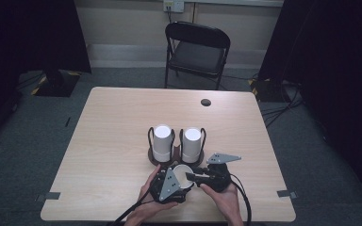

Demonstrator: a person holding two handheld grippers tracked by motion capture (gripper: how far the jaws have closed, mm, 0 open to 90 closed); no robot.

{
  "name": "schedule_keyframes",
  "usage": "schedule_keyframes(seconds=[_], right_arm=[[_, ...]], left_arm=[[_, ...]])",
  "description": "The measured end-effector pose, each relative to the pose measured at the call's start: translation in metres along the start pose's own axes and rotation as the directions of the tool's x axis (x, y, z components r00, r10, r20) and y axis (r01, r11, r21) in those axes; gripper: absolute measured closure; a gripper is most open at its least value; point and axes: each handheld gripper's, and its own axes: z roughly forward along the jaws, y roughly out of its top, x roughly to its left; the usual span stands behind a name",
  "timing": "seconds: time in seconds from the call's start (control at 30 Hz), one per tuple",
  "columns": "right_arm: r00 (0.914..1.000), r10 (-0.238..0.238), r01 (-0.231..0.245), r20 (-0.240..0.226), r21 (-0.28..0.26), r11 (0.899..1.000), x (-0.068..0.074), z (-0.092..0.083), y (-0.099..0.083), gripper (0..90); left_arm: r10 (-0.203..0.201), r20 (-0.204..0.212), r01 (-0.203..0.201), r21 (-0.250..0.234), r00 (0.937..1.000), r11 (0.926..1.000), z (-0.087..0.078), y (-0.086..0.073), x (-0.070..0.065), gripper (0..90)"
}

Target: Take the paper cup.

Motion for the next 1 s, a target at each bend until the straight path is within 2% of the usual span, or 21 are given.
schedule_keyframes(seconds=[0.2,0.3,0.37,0.5,0.67,0.73,0.9,0.93,0.97,1.0], right_arm=[[0.9999,-0.006,0.007,0.008,-0.080,0.997,-0.001,-0.005,-0.003,57.0],[0.9999,0.002,-0.001,0.013,-0.123,0.992,-0.001,-0.008,-0.005,51.8],[0.9997,0.008,-0.005,0.024,-0.158,0.987,-0.003,-0.010,-0.007,48.5],[0.9976,0.003,0.013,0.070,-0.226,0.974,-0.003,-0.015,-0.011,41.6],[0.9924,-0.013,0.047,0.123,-0.281,0.959,-0.006,-0.017,-0.017,36.7],[0.9881,-0.011,0.057,0.153,-0.304,0.951,-0.007,-0.018,-0.021,36.3],[0.9681,0.017,0.073,0.250,-0.346,0.935,-0.014,-0.021,-0.032,34.1],[0.9639,0.020,0.079,0.265,-0.356,0.931,-0.016,-0.022,-0.033,33.6],[0.9603,0.024,0.083,0.278,-0.367,0.926,-0.018,-0.023,-0.035,32.0],[0.9580,0.029,0.085,0.285,-0.377,0.922,-0.019,-0.024,-0.037,30.7]], left_arm=[[-0.064,-0.001,0.064,-0.010,0.9979,0.9979,-0.002,-0.004,0.008,24.9],[-0.091,-0.006,0.091,-0.010,0.9958,0.9958,-0.005,-0.006,0.012,24.8],[-0.122,-0.010,0.122,-0.018,0.9925,0.9924,-0.007,-0.008,0.014,24.8],[-0.155,-0.017,0.155,-0.030,0.9877,0.9875,-0.014,-0.010,0.019,24.8],[-0.186,-0.026,0.184,-0.057,0.9822,0.9812,-0.022,-0.014,0.030,24.9],[-0.205,-0.034,0.202,-0.074,0.9781,0.9765,-0.026,-0.015,0.033,24.9],[-0.219,-0.072,0.213,-0.084,0.9731,0.9734,-0.035,-0.017,0.045,24.9],[-0.219,-0.081,0.212,-0.084,0.9724,0.9736,-0.037,-0.017,0.049,24.9],[-0.230,-0.089,0.222,-0.093,0.9690,0.9706,-0.039,-0.018,0.051,24.8],[-0.226,-0.101,0.217,-0.092,0.9689,0.9719,-0.041,-0.018,0.054,24.8]])
